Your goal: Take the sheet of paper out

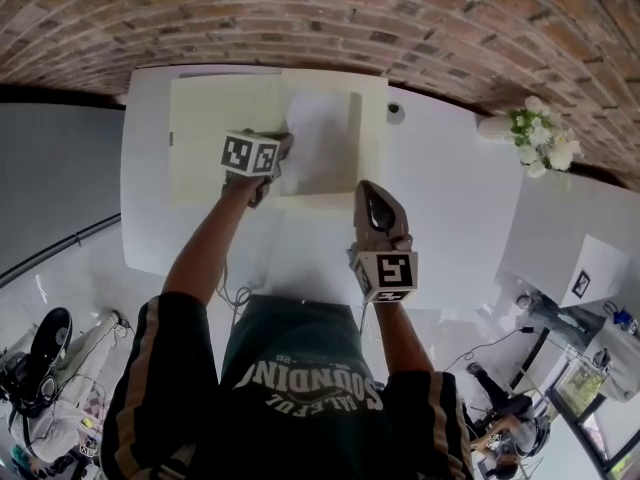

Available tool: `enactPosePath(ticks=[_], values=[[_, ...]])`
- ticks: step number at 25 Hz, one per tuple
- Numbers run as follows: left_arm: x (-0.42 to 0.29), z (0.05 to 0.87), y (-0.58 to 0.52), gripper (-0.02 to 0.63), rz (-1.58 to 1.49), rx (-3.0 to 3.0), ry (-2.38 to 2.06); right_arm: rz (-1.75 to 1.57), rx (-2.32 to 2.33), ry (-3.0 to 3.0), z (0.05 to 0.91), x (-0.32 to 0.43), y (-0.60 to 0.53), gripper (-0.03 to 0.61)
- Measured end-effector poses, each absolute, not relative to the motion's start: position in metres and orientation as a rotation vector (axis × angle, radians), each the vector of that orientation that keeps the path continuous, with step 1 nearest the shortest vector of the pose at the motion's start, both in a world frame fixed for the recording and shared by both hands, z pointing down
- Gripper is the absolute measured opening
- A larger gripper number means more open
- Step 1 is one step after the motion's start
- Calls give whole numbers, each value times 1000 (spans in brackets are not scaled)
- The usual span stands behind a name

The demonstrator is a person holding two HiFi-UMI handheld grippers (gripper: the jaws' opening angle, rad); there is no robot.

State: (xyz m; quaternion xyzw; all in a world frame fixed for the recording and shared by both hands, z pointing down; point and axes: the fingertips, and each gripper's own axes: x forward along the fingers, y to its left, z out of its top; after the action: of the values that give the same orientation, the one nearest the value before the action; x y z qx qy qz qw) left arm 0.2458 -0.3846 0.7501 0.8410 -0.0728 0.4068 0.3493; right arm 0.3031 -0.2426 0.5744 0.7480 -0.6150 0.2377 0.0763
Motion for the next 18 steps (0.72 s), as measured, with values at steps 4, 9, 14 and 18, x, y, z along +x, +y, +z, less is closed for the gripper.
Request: enactPosePath(ticks=[4,9,14,18], values=[[235,747,-390,11,1052,2184,-221,701,2245,-1849,569,300,-241,0],[219,740,-399,11,1055,2203,-270,672,2242,-1869,561,294,-241,0],[201,731,-405,11,1047,2216,-312,651,2234,-1891,553,287,-241,0],[184,725,-410,11,1045,2230,-357,625,2226,-1912,544,282,-243,0]])
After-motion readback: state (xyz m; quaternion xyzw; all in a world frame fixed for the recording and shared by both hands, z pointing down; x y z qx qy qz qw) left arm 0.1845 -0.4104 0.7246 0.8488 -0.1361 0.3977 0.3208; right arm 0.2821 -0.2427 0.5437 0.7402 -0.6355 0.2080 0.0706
